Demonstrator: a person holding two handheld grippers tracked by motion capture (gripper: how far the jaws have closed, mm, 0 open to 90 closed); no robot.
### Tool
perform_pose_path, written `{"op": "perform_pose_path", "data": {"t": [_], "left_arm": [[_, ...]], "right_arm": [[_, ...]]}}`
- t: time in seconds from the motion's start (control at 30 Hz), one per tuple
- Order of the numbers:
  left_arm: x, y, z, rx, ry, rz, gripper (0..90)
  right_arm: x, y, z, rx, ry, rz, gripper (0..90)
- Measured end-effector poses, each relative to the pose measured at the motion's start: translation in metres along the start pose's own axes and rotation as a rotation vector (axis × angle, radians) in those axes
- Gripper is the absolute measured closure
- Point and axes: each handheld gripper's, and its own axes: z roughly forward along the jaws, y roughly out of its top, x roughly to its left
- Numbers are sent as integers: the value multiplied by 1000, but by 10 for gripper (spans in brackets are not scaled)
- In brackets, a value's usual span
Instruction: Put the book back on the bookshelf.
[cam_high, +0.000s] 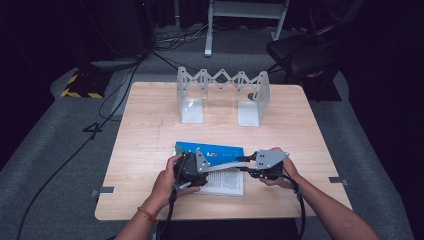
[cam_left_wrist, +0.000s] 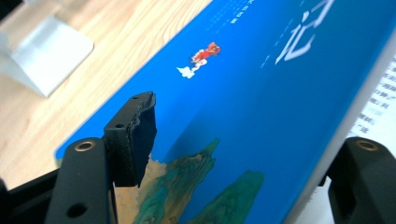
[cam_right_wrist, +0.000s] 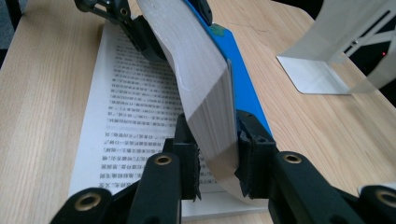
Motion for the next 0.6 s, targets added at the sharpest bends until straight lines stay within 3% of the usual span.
{"op": "perform_pose_path", "data": {"t": [0.1, 0.17, 0.4, 0.5, 0.6], "left_arm": [[-2, 2, 5, 15, -21, 7, 398], [-1, 9, 11, 14, -42, -5, 388], [-6, 35, 32, -6, -75, 16, 393], [-12, 43, 44, -24, -104, 45, 393], [-18, 47, 50, -48, -115, 63, 452]], "right_arm": [[-2, -4, -8, 16, 2, -4, 719], [-3, -5, -13, 29, -6, -5, 724], [-17, -18, -32, 64, -38, 24, 722], [-15, -28, -41, 79, -56, 30, 722], [-17, -33, -52, 98, -82, 33, 718]]}}
